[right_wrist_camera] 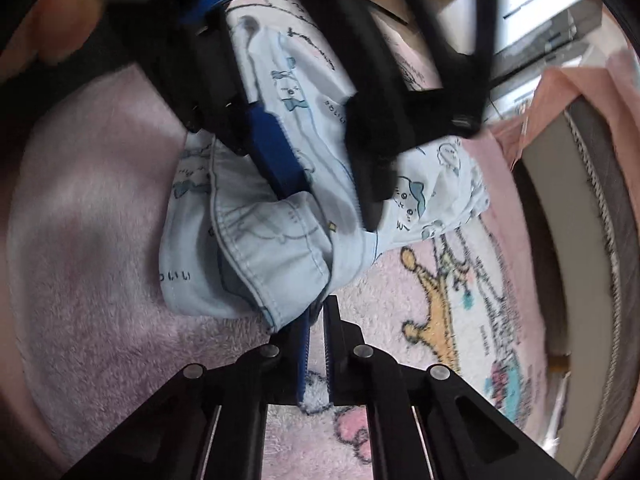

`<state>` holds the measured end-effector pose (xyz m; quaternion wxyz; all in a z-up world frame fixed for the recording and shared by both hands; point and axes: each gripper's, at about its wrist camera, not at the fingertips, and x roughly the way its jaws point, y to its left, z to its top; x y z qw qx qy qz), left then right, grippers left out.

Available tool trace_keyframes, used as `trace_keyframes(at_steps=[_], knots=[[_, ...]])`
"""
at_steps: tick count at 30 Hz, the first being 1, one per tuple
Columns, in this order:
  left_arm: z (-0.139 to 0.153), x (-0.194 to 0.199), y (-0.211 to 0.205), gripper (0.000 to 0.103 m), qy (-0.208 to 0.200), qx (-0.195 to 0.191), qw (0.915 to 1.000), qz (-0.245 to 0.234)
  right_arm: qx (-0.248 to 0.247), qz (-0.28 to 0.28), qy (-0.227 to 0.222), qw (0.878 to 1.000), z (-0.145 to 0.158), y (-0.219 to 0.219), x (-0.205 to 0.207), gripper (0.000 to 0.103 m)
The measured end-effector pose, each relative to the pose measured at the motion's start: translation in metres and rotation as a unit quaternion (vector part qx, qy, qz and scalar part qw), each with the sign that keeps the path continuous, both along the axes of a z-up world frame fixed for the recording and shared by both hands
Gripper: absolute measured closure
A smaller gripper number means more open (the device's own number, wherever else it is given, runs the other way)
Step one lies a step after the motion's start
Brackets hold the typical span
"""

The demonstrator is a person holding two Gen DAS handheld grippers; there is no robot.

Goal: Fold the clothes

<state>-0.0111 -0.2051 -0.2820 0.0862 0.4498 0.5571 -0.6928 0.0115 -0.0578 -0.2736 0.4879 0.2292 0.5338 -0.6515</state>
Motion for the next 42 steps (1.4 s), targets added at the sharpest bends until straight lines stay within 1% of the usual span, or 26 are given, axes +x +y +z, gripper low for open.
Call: trace_keyframes(at_steps=[4,6,9,12,20,24,27,28,30,31,33,34,35,36,38,42], knots=[[0.005,0.000,0.001,0.092,-0.006,-0.031,0.9995,-0.004,-0.012,0.001,-0.004,1.000,0.010,0.008,0.012,0.102],[0.009,-0.002,0.003,0.093,-0.006,-0.051,0.9986,-0.013,-0.016,0.005,-0.006,1.000,0.010,0.008,0.007,0.102],[0.012,-0.003,0.005,0.094,-0.008,-0.064,0.9977,-0.024,-0.016,0.016,-0.003,1.000,0.010,0.011,0.009,0.102],[0.012,-0.002,0.004,0.094,-0.012,-0.061,0.9977,-0.026,-0.013,0.028,-0.004,1.000,0.008,0.010,0.006,0.102],[0.016,0.007,0.003,0.094,-0.013,-0.059,0.9977,-0.031,-0.002,0.040,-0.025,0.999,0.015,0.015,0.019,0.102],[0.015,0.011,0.004,0.094,-0.014,-0.057,0.9978,-0.032,0.006,0.030,-0.005,1.000,0.012,0.015,0.018,0.102],[0.015,0.013,0.004,0.094,-0.014,-0.055,0.9978,-0.034,0.000,0.017,0.016,1.000,0.014,0.017,0.016,0.101],[0.015,0.013,0.004,0.094,-0.009,-0.048,0.9980,-0.039,-0.002,0.014,0.021,1.000,0.016,0.018,0.017,0.100],[0.018,0.013,0.003,0.094,0.012,-0.023,0.9988,-0.041,-0.004,0.009,0.034,0.999,0.017,0.019,0.018,0.099],[0.019,0.013,0.003,0.093,0.023,-0.010,0.9988,-0.042,-0.003,0.007,0.040,0.999,0.016,0.019,0.017,0.097],[0.026,0.015,-0.002,0.093,0.034,-0.002,0.9990,-0.029,0.000,0.006,0.042,0.999,0.016,0.020,0.017,0.085],[0.028,0.016,-0.004,0.092,0.036,-0.002,0.9991,-0.022,0.000,0.007,0.043,0.999,0.016,0.020,0.018,0.075],[0.030,0.017,-0.007,0.092,0.039,-0.003,0.9991,-0.016,-0.002,0.008,0.044,0.999,0.017,0.020,0.018,0.068],[0.031,0.018,-0.009,0.092,0.041,-0.004,0.9991,-0.010,-0.005,0.009,0.046,0.999,0.018,0.021,0.019,0.067],[0.030,0.021,-0.012,0.091,0.043,0.007,0.9990,0.004,-0.010,0.008,0.051,0.999,0.019,0.020,0.018,0.065],[0.021,0.023,-0.012,0.091,0.018,0.020,0.9996,0.008,-0.007,-0.002,0.048,0.999,0.016,0.019,0.013,0.063]])
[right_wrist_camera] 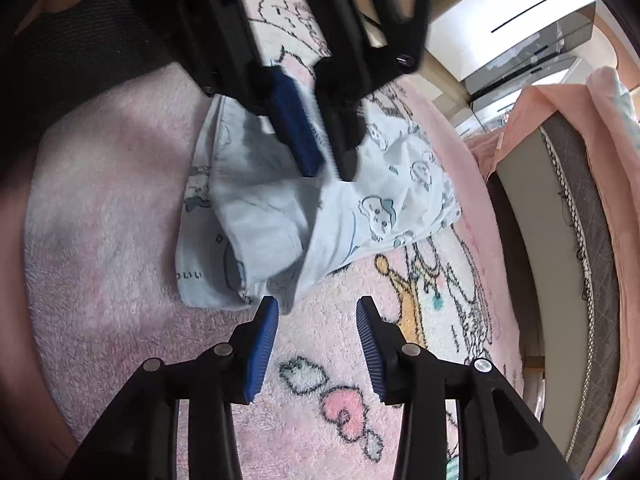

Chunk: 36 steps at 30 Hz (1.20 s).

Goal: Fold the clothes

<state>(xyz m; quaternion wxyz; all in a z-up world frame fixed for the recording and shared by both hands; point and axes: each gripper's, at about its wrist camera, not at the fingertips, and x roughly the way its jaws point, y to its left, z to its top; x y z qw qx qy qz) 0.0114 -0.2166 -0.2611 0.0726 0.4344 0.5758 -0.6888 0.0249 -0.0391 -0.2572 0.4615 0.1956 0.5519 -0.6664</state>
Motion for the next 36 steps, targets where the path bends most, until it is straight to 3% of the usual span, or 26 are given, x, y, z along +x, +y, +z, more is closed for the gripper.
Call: trace_keyframes(at_steps=[10,15,21,24,26,33,36], knots=[[0.005,-0.007,0.004,0.089,0.030,0.006,0.9994,0.015,-0.008,0.009,0.060,0.998,-0.008,-0.005,0.009,0.063],[-0.008,-0.014,0.015,0.085,0.012,0.030,0.9995,0.003,-0.008,-0.001,0.053,0.999,-0.010,-0.009,0.006,0.062],[-0.008,-0.008,0.013,0.083,0.010,0.017,0.9998,0.009,-0.005,-0.009,0.049,0.999,-0.013,-0.012,0.002,0.062],[-0.012,-0.009,0.011,0.076,0.006,0.016,0.9998,0.012,-0.004,-0.013,0.045,0.999,-0.015,-0.015,-0.001,0.062],[-0.015,-0.011,0.011,0.066,0.006,0.017,0.9998,0.011,-0.004,-0.016,0.042,0.999,-0.016,-0.016,-0.003,0.062],[-0.019,-0.018,0.002,0.057,0.010,0.030,0.9994,0.014,-0.009,-0.026,0.029,0.999,-0.015,-0.016,-0.011,0.062],[-0.018,-0.020,-0.002,0.054,0.014,0.030,0.9993,0.016,-0.006,-0.013,0.048,0.999,-0.017,-0.015,-0.007,0.062]])
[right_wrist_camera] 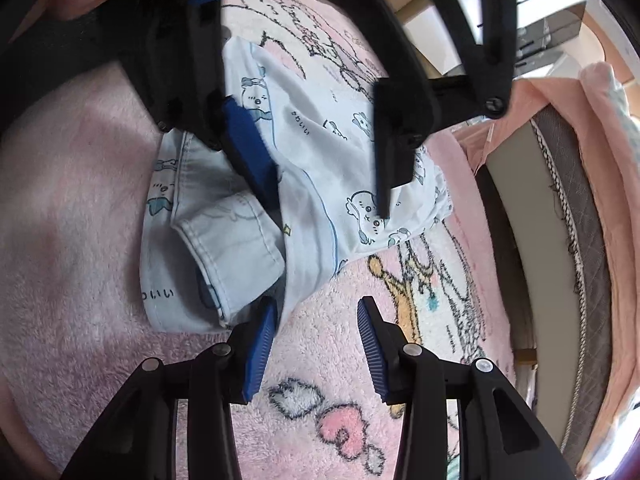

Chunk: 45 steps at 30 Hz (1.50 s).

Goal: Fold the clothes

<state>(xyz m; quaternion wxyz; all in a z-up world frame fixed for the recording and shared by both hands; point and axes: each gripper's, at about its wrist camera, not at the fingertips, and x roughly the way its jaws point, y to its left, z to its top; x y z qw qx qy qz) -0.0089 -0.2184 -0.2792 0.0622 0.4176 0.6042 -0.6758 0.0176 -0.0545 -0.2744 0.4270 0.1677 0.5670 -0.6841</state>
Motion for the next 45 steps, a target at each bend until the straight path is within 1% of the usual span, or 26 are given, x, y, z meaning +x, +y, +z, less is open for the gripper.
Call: trace_keyframes(at_steps=[3,7,9,10,11,12,13,14,15,16,18,20,22,24,31,40,45], knots=[[-0.003,-0.001,-0.003,0.054,-0.006,-0.002,1.0000,0.007,0.007,0.013,0.022,1.000,-0.004,0.000,0.005,0.062],[-0.012,-0.002,-0.005,0.054,-0.012,0.017,0.9997,0.009,0.009,0.006,0.020,1.000,-0.006,-0.001,0.002,0.063],[-0.017,-0.003,-0.005,0.054,-0.015,0.029,0.9994,0.006,0.010,0.006,0.018,1.000,-0.006,-0.001,0.001,0.066],[-0.019,-0.002,-0.006,0.055,-0.015,0.035,0.9992,0.007,0.012,0.008,0.015,1.000,-0.006,-0.001,0.002,0.072],[-0.022,-0.001,-0.006,0.056,-0.015,0.042,0.9990,0.009,0.015,0.010,0.008,1.000,-0.007,-0.001,0.002,0.080],[-0.023,0.001,-0.006,0.056,-0.015,0.043,0.9989,0.011,0.017,0.011,0.000,1.000,-0.007,-0.001,0.001,0.084],[-0.022,0.002,-0.006,0.056,-0.018,0.038,0.9990,0.012,0.020,0.013,-0.006,1.000,-0.008,-0.001,0.001,0.091],[-0.021,0.004,-0.006,0.066,-0.023,0.030,0.9992,0.016,0.023,0.014,-0.010,1.000,-0.008,-0.001,0.001,0.096],[-0.020,0.006,-0.007,0.074,-0.028,0.020,0.9992,0.020,0.026,0.015,-0.012,0.999,-0.008,0.000,0.001,0.097],[-0.020,0.008,-0.007,0.084,-0.029,0.016,0.9991,0.024,0.027,0.017,-0.014,0.999,-0.010,0.000,0.003,0.098],[-0.020,0.011,-0.008,0.089,-0.031,0.014,0.9989,0.032,0.022,0.015,-0.026,0.999,-0.008,0.001,0.006,0.099],[-0.020,0.015,-0.009,0.094,-0.032,0.012,0.9986,0.041,0.011,0.009,-0.048,0.999,-0.001,-0.001,-0.001,0.101],[-0.019,0.016,-0.009,0.095,-0.031,0.009,0.9986,0.043,0.006,-0.001,-0.063,0.998,0.002,-0.003,-0.007,0.102],[-0.017,0.014,-0.007,0.096,-0.027,0.004,0.9990,0.036,0.006,-0.005,-0.072,0.997,-0.003,-0.004,-0.001,0.102],[-0.005,0.014,-0.005,0.097,-0.023,-0.011,0.9995,0.021,-0.002,0.001,-0.091,0.996,0.000,0.000,0.007,0.103],[0.004,0.017,0.001,0.097,-0.014,-0.008,0.9998,0.008,-0.008,-0.020,-0.149,0.989,0.018,0.005,0.006,0.103],[0.009,0.021,0.005,0.097,-0.007,-0.008,0.9999,-0.001,-0.007,-0.007,-0.186,0.983,0.028,0.007,0.016,0.103]])
